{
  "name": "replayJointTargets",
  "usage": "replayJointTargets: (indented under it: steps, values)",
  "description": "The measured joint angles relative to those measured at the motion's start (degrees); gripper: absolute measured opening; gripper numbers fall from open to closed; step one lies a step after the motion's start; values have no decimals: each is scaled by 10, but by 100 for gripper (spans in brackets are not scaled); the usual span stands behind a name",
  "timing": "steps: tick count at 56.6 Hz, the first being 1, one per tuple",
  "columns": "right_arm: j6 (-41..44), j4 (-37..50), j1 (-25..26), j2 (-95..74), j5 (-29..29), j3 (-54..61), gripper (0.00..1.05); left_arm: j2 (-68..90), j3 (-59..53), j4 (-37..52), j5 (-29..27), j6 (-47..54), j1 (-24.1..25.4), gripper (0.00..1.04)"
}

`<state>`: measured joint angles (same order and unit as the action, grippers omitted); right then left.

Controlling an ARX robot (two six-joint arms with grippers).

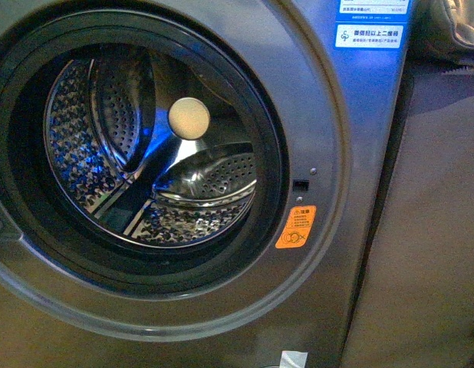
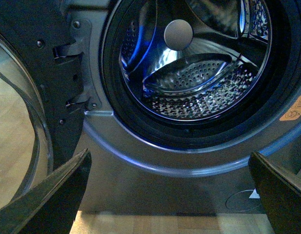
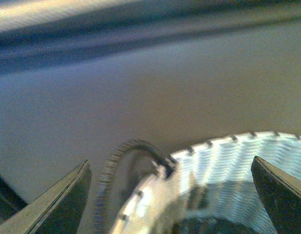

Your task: Put clothes into washing machine

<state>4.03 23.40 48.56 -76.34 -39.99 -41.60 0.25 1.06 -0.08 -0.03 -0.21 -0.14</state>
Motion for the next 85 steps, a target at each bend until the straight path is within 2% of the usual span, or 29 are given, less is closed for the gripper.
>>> replayJointTargets:
  steps: [11, 17, 26, 35, 49, 69, 85]
  values:
    - [116, -151, 33, -167, 47, -112, 97, 0, 0, 0, 0, 0, 0, 98]
    - [170, -167, 39, -240, 65, -127, 97, 0, 0, 0, 0, 0, 0, 98]
    - [219, -137, 36, -361, 87, -152, 97, 0, 0, 0, 0, 0, 0, 98]
    - [256, -150, 24, -467, 141, -211, 97, 0, 0, 0, 0, 0, 0, 98]
    - [274, -136, 19, -652, 200, -305, 97, 0, 0, 0, 0, 0, 0, 98]
    - [257, -112, 21, -808, 210, -418, 97, 0, 0, 0, 0, 0, 0, 98]
    - [234, -101, 20, -868, 193, -452, 97, 0, 0, 0, 0, 0, 0, 98]
